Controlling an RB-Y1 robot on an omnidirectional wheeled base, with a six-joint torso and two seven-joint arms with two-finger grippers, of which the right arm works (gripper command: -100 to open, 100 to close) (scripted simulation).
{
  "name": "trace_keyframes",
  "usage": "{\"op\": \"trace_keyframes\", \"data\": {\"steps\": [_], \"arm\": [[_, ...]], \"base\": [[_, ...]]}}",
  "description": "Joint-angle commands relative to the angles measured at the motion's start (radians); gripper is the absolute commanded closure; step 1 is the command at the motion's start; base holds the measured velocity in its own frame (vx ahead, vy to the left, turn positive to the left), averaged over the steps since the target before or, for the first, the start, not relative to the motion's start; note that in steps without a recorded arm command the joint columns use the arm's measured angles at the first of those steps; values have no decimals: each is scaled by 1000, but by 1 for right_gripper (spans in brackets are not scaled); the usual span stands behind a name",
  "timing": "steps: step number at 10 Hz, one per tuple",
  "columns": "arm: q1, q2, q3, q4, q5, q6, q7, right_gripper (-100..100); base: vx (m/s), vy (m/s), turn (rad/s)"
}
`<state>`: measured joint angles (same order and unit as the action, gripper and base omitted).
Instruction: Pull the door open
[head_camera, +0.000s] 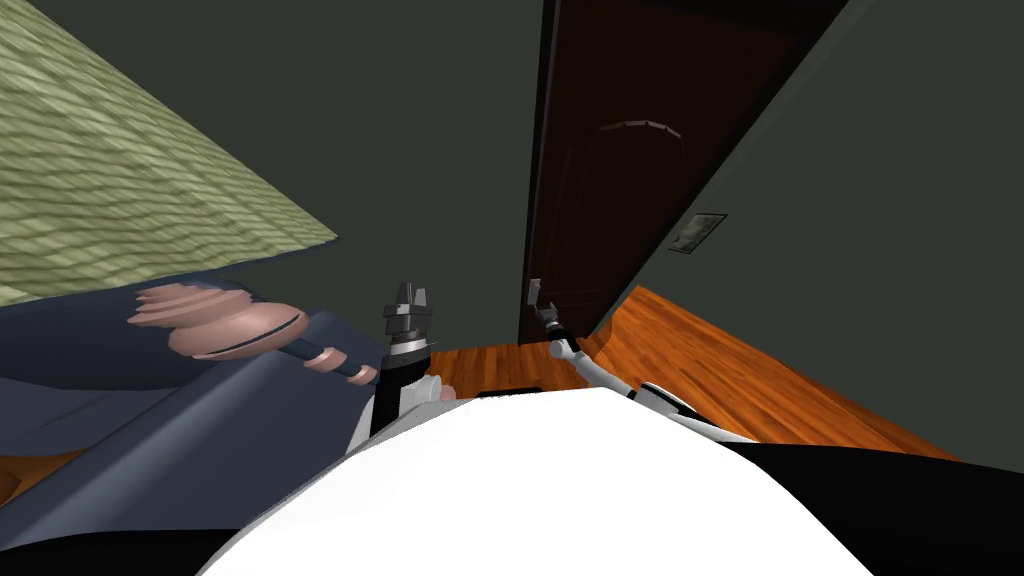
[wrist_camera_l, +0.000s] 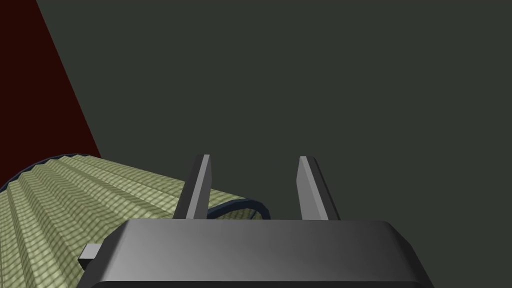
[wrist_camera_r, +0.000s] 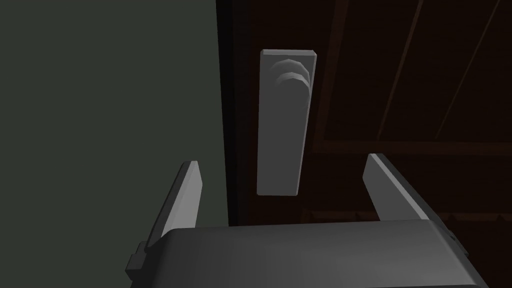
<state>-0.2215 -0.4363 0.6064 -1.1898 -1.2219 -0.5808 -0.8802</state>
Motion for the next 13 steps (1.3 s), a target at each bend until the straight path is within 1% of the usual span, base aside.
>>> {"op": "trace_keyframes", "data": {"steps": [1, 2, 4, 5, 6, 7, 9, 10, 12, 13], "arm": [[-19, -9, 16, 33, -33, -2, -26, -100], [-24, -12, 20, 41, -43, -1, -32, -100], [-44, -24, 35, 74, -80, 0, -56, -100], [-37, -15, 28, 61, -71, 1, -39, -100], [-29, -46, 17, 80, -71, -8, -80, -100], [-26, -57, 12, 86, -71, -12, -93, -100], [-19, -82, 2, 100, -69, -19, -124, -100], [-11, -109, -8, 114, -67, -27, -157, -100], [-3, -135, -19, 129, -65, -35, -190, -100], [4, -158, -28, 141, -64, -42, -218, -100]], "base": [[101, -41, 43], [91, -39, 34], [81, -17, 44], [33, -8, 10], [95, 29, 224], [154, 44, 229], [135, 38, 130], [145, 42, 231], [145, 35, 148], [142, 27, 219]]}}
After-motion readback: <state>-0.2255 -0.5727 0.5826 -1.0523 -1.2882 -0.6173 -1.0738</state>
